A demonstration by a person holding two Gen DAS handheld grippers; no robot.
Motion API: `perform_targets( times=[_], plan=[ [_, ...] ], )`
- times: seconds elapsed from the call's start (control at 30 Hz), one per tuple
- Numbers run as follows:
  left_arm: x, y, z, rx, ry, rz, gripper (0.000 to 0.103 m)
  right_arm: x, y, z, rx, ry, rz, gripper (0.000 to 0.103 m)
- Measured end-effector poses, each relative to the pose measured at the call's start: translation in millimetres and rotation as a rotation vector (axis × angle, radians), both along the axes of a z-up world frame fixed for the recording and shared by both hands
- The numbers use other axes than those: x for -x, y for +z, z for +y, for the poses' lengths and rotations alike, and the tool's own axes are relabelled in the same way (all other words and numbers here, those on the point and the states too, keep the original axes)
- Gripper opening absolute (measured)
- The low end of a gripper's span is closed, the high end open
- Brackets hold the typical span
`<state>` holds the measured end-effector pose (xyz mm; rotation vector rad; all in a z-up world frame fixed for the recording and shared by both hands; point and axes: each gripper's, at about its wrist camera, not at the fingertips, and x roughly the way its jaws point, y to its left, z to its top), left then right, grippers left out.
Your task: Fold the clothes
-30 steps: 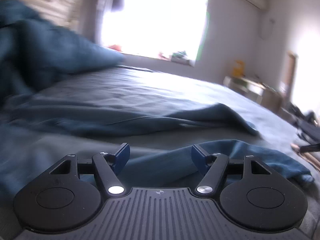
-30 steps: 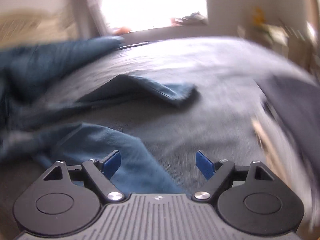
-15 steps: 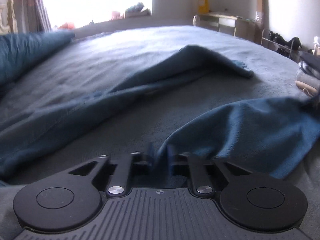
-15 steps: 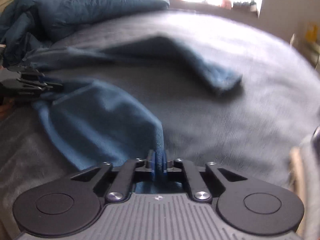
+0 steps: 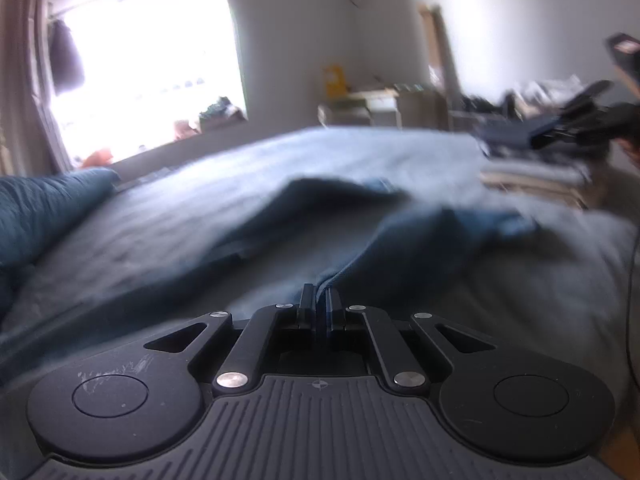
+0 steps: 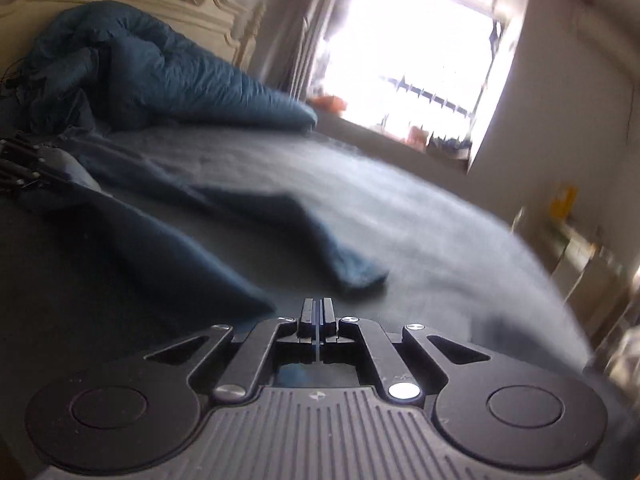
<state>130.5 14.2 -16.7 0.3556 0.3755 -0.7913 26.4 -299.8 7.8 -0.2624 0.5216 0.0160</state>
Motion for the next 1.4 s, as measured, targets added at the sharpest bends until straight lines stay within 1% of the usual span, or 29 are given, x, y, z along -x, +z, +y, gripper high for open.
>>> perform_targets(
  times=[0.07, 0.1, 0.13, 0.17, 0.23, 0.27, 0.33, 0.37, 0.43, 0.5, 0.57, 0.6, 0.67, 0.73, 0.77, 0.8, 0.83, 0.87, 0.9, 0.93, 0.97, 1.03, 1.13, 1.17, 1.23, 1.27, 1.3, 1.37, 1.4],
  plan=[
    [9.1, -13.3, 3.6, -0.024, -0.023, 0.034, 0.002, -5.8, -14.6, -7.5, -0.074, -0.017, 0.058, 0.005],
    [12.2, -20.2, 5.0, -0.041, -0.029, 0.048, 0.002, -10.8, -18.7, -10.0, -0.106, -0.021, 0.076, 0.014],
    [14.3, -27.4, 6.3, -0.060, -0.030, 0.058, 0.002, -16.8, -21.3, -12.9, -0.135, -0.025, 0.092, 0.031],
    [15.5, -33.7, 8.1, -0.075, -0.028, 0.067, 0.002, -24.2, -21.5, -14.9, -0.164, -0.031, 0.099, 0.040],
    [16.5, -45.3, 12.4, -0.099, -0.019, 0.079, 0.002, -42.3, -19.1, -16.9, -0.227, -0.042, 0.103, 0.051],
    [16.4, -49.4, 14.4, -0.102, -0.014, 0.083, 0.003, -52.8, -17.3, -17.7, -0.262, -0.041, 0.110, 0.055],
    [15.3, -55.3, 18.1, -0.096, -0.004, 0.088, 0.003, -74.5, -15.6, -20.0, -0.330, -0.045, 0.127, 0.068],
    [14.5, -58.0, 20.0, -0.086, 0.000, 0.090, 0.003, -86.1, -17.1, -21.8, -0.363, -0.055, 0.142, 0.070],
    [13.3, -59.6, 23.0, -0.059, 0.005, 0.094, 0.003, -110.1, -23.7, -28.0, -0.444, -0.088, 0.193, 0.080],
    [12.8, -61.0, 26.6, -0.032, 0.006, 0.096, 0.003, -128.2, -35.0, -36.9, -0.545, -0.101, 0.280, 0.082],
    [12.4, -62.6, 28.9, -0.008, 0.005, 0.095, 0.003, -136.9, -49.8, -43.6, -0.653, -0.091, 0.376, 0.082],
    [12.2, -63.4, 28.9, 0.001, 0.006, 0.093, 0.003, -138.0, -56.8, -45.3, -0.693, -0.080, 0.423, 0.083],
    [11.3, -64.7, 29.6, 0.020, 0.008, 0.095, 0.003, -129.5, -67.5, -41.6, -0.733, -0.053, 0.493, 0.083],
    [9.3, -65.8, 29.4, 0.039, 0.013, 0.099, 0.003, -116.9, -70.1, -32.3, -0.702, -0.035, 0.504, 0.080],
    [8.5, -66.3, 29.5, 0.049, 0.016, 0.101, 0.003, -110.2, -70.4, -27.1, -0.678, -0.027, 0.502, 0.076],
    [7.0, -66.7, 29.7, 0.059, 0.020, 0.104, 0.004, -105.5, -69.1, -20.0, -0.628, -0.027, 0.496, 0.063],
    [4.7, -67.1, 29.7, 0.071, 0.025, 0.107, 0.004, -103.0, -67.3, -11.4, -0.557, -0.032, 0.488, 0.047],
    [2.9, -67.3, 29.4, 0.081, 0.030, 0.109, 0.004, -103.1, -65.6, -3.9, -0.497, -0.040, 0.481, 0.036],
    [2.7, -67.3, 29.1, 0.089, 0.035, 0.110, 0.004, -104.7, -63.6, 2.8, -0.443, -0.051, 0.475, 0.022],
    [3.4, -67.3, 29.0, 0.095, 0.040, 0.111, 0.004, -107.4, -58.3, 7.9, -0.411, -0.056, 0.456, 0.015],
    [4.1, -67.3, 28.9, 0.102, 0.046, 0.111, 0.004, -110.8, -50.6, 11.8, -0.395, -0.057, 0.425, 0.013],
    [5.5, -67.2, 28.7, 0.116, 0.056, 0.112, 0.004, -117.1, -32.9, 20.1, -0.358, -0.050, 0.352, 0.012],
    [7.3, -66.3, 29.3, 0.125, 0.068, 0.109, 0.004, -111.3, 10.2, 37.9, -0.268, 0.022, 0.165, 0.011],
    [7.8, -65.7, 29.7, 0.125, 0.070, 0.107, 0.003, -102.6, 24.1, 45.2, -0.224, 0.057, 0.095, 0.011],
    [8.7, -64.5, 30.6, 0.126, 0.075, 0.103, 0.003, -71.3, 41.9, 60.8, -0.083, 0.151, -0.052, 0.011],
    [9.2, -63.9, 31.0, 0.126, 0.077, 0.100, 0.003, -55.7, 40.3, 64.8, -0.011, 0.177, -0.087, 0.011],
    [9.2, -64.0, 31.5, 0.124, 0.080, 0.101, 0.003, -41.5, 31.8, 66.0, 0.055, 0.184, -0.093, 0.013],
    [7.8, -66.1, 32.8, 0.120, 0.085, 0.113, 0.003, -13.3, 14.6, 68.2, 0.189, 0.198, -0.105, 0.025],
    [6.9, -67.3, 33.7, 0.120, 0.087, 0.123, 0.003, -2.9, -0.7, 65.4, 0.243, 0.180, -0.073, 0.038]
  ],
)
